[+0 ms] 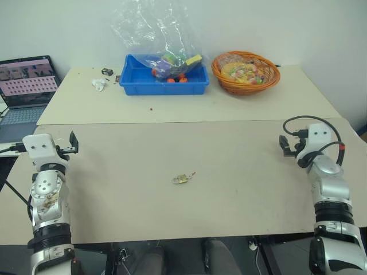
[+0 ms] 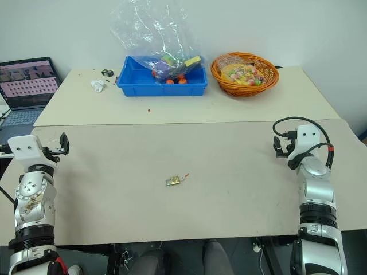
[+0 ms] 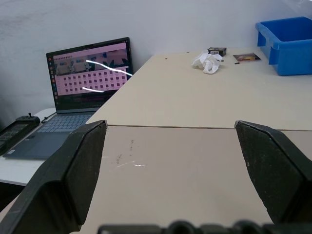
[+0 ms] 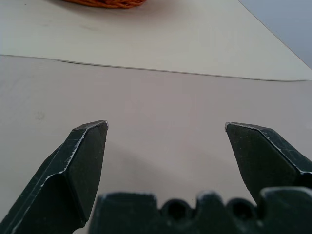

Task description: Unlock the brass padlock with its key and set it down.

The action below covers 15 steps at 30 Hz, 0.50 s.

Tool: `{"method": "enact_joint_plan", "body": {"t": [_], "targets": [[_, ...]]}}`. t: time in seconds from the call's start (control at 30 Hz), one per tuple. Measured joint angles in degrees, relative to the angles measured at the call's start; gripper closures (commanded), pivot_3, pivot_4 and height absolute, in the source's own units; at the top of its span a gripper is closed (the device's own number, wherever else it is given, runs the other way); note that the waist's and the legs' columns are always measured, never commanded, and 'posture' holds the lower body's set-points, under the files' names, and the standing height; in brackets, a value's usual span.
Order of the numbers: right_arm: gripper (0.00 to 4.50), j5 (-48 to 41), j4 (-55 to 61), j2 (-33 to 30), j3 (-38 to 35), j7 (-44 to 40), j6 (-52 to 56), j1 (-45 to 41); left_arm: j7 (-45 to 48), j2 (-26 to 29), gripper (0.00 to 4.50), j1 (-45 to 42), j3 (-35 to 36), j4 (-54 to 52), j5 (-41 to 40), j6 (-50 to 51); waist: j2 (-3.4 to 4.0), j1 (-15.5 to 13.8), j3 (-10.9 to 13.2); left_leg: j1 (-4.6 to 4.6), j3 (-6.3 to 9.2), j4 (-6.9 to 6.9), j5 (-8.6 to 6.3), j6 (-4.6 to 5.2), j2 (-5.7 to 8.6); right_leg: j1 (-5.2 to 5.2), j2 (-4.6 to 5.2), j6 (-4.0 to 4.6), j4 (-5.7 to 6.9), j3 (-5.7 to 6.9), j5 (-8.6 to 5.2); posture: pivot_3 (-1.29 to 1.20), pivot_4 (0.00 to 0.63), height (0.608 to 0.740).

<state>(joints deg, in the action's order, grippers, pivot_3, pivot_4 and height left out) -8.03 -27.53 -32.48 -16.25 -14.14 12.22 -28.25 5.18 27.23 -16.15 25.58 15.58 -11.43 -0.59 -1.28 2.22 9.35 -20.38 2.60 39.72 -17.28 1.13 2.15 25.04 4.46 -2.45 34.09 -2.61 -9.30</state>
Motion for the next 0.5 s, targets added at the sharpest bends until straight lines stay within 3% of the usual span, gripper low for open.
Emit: {"method": "enact_joint_plan", "body": {"t": [0.33, 0.5], "targets": [[0.0, 0.0, 0.0, 0.6, 0.2, 0.0, -0.1, 0.1, 4.3, -1.7, 0.02, -1.2, -0.8, 0.4, -4.0, 3.4, 0.0, 0.0, 0.0, 0.0, -0.01, 0.0, 0.0, 0.0, 0.01, 0.0, 0.0, 0.0, 0.0, 0.0, 0.0, 0.0, 0.15, 0.735], [0.0, -3.6, 2.4, 0.3, 2.5, -11.0, 3.9, 0.1, 16.3, -1.7, 0.02, 2.2, -8.6, -4.8, -5.8, 6.1, 0.0, 0.2, 0.0, -0.01, -0.03, 0.0, -0.01, 0.01, -0.02, -0.01, -0.03, 0.0, -0.01, -0.01, 0.0, 0.0, 0.15, 0.735]]}}
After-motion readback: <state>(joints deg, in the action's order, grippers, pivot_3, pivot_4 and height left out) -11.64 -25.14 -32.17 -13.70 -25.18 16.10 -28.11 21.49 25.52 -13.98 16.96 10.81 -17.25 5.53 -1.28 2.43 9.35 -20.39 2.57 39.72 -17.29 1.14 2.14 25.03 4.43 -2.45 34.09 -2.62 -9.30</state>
